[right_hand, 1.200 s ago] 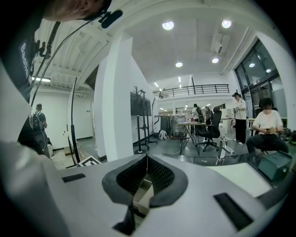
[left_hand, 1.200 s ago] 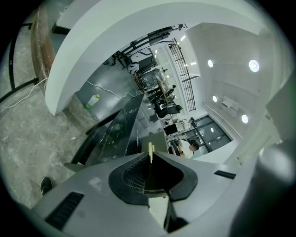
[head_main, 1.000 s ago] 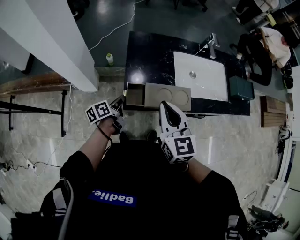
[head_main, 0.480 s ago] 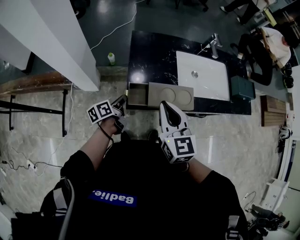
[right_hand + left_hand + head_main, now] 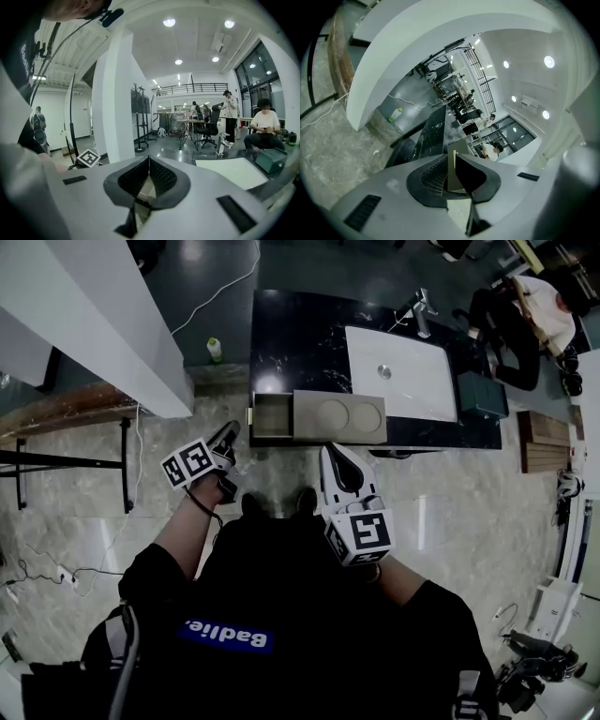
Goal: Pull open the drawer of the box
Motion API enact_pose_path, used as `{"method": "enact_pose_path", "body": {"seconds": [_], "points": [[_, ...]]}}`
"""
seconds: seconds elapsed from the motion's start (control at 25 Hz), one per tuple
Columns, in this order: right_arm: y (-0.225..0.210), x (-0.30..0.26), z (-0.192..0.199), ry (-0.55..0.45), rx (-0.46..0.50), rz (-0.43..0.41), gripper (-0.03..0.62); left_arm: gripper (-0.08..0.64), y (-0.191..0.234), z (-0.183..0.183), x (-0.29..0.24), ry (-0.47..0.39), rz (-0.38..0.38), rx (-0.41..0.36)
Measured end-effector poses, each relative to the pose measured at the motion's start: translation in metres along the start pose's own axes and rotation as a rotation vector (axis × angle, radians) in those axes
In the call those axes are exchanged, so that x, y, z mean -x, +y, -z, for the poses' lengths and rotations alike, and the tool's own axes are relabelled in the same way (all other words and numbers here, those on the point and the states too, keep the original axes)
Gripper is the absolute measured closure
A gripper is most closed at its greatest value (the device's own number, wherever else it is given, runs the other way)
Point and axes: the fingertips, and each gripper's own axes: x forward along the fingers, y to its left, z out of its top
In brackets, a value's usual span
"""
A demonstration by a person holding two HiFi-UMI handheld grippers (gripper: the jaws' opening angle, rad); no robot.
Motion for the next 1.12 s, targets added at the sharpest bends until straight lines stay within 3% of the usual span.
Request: {"method": "enact_pose_path", "body": {"seconds": [0.44, 0.76, 1.12], "points": [[-0.013, 0.026, 0.0, -0.061, -0.017, -0.057, 0.592, 0.529, -0.045, 0.014, 0.021, -0.064, -0.052, -0.24], [-0.064, 0.074, -0.005, -0.124, -0.047, -0.059, 0.592, 0.531, -0.098, 0.028, 0.037, -0.173, -0.12, -0.418], [-0.105, 0.116, 0.008, -0.163, -0.09, -0.084, 0.592, 0.531, -0.165, 0.072, 0.034, -0.253, -0.204, -0.633]]}}
